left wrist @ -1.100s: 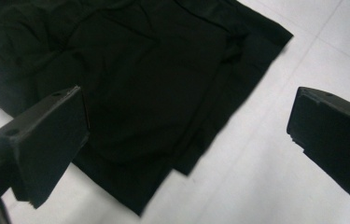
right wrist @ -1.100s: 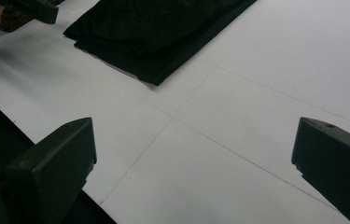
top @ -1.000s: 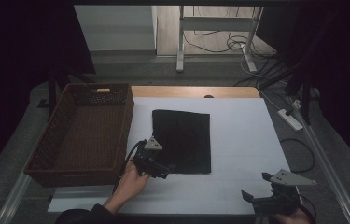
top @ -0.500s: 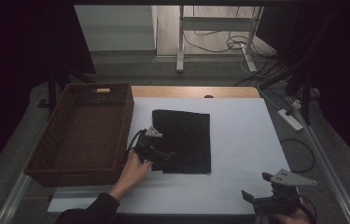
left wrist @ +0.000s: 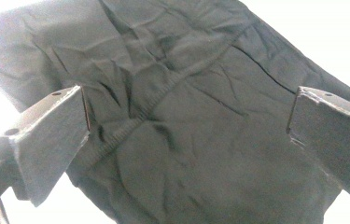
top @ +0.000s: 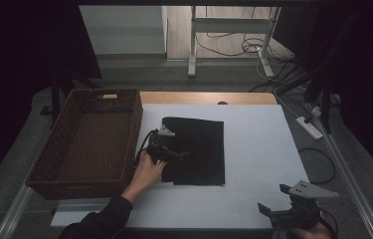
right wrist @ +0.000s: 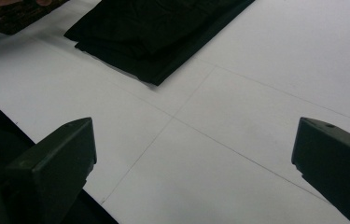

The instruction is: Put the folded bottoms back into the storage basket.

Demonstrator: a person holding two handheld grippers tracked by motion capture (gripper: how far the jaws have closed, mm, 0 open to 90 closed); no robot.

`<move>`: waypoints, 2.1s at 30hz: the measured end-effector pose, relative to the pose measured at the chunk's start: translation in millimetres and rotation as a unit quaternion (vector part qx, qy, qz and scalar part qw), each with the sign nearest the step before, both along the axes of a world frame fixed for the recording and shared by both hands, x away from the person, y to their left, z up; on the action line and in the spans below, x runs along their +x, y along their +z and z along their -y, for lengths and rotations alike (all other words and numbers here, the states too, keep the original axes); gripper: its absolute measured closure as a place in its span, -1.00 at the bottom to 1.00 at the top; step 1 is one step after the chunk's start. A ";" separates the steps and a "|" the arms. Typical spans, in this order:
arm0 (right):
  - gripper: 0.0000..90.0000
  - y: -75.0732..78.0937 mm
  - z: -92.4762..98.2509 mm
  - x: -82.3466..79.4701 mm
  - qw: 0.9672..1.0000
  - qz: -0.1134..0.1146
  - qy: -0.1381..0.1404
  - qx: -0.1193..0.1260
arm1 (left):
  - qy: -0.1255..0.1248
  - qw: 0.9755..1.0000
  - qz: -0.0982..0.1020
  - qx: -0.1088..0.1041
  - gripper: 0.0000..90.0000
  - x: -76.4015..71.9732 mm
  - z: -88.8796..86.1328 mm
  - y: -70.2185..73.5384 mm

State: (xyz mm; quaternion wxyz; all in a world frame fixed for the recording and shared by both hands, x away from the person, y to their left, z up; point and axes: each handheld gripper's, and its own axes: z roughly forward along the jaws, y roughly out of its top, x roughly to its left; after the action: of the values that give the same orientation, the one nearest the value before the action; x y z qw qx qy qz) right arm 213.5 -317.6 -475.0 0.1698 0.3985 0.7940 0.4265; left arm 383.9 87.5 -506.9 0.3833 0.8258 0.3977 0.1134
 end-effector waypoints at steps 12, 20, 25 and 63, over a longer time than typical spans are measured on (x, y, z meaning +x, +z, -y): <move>-0.99 -0.2 0.3 0.3 1.000 -0.002 0.000 0.001 | 0.046 0.999 -0.001 0.002 -1.00 28.3 -2.0 -3.7; -0.99 -0.2 0.8 0.5 1.000 -0.002 0.001 0.003 | 0.046 0.999 -0.010 0.013 -1.00 45.9 -5.7 -2.9; -0.98 -0.2 0.8 0.7 1.000 -0.003 0.002 0.003 | 0.060 0.998 -0.016 0.006 -1.00 53.6 -6.0 -3.7; -0.98 -0.2 2.0 0.7 1.000 -0.003 0.006 0.009 | 0.150 0.986 -0.054 0.052 -0.84 119.5 -11.2 -12.9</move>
State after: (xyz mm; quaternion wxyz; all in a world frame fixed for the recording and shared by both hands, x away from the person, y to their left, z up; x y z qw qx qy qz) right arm 214.2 -319.6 -475.2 0.1613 0.3966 0.7931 0.4332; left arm 503.5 98.7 -519.8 0.2962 0.7803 0.5312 0.1454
